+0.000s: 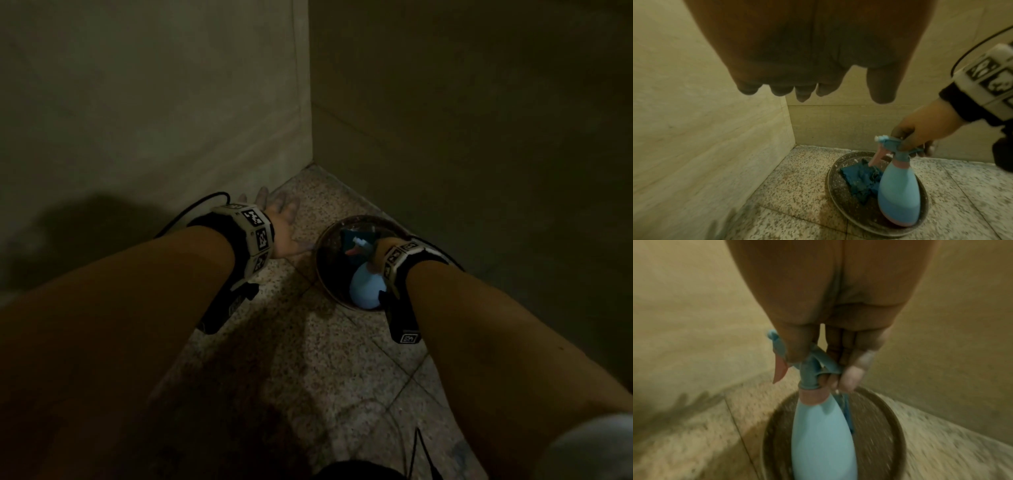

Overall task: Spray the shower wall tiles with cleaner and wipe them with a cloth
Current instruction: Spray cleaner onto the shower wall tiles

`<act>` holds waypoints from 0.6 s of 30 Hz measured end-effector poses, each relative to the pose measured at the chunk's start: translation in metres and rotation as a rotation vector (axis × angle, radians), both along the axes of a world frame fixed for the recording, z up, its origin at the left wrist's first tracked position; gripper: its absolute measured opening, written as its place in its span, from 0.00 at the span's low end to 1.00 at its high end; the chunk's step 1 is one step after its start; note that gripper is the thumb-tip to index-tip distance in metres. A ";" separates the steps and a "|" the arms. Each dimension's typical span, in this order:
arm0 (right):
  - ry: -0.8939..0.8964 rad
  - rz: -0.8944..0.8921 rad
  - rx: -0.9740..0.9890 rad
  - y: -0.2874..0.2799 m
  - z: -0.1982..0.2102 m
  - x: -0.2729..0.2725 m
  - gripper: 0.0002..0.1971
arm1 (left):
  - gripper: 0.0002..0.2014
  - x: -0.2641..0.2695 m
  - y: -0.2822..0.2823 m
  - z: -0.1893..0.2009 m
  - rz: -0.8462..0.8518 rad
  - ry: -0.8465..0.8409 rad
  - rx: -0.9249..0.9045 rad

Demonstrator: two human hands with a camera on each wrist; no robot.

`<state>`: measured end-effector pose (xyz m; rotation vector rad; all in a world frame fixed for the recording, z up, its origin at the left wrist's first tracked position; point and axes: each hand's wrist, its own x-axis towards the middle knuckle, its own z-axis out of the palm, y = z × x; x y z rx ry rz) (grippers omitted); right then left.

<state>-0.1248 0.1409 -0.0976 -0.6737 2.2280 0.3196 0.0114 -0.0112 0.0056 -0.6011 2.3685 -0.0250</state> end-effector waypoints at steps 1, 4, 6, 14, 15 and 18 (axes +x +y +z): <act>0.003 -0.008 -0.029 0.000 0.009 0.003 0.27 | 0.47 0.001 -0.001 0.001 0.008 0.027 0.009; 0.039 -0.013 -0.114 -0.003 0.033 -0.001 0.20 | 0.47 0.004 -0.006 0.007 -0.004 0.006 0.008; 0.046 -0.030 -0.169 -0.014 0.054 0.001 0.17 | 0.47 0.007 -0.007 0.013 -0.011 0.044 0.011; 0.125 -0.061 -0.333 -0.060 0.155 0.022 0.19 | 0.45 0.024 -0.014 0.061 0.019 0.149 -0.014; 0.145 -0.047 -0.350 -0.066 0.172 0.027 0.18 | 0.45 0.025 -0.017 0.069 0.029 0.161 -0.021; 0.167 -0.052 -0.489 -0.079 0.217 0.038 0.20 | 0.45 0.032 -0.029 0.095 0.023 0.207 -0.045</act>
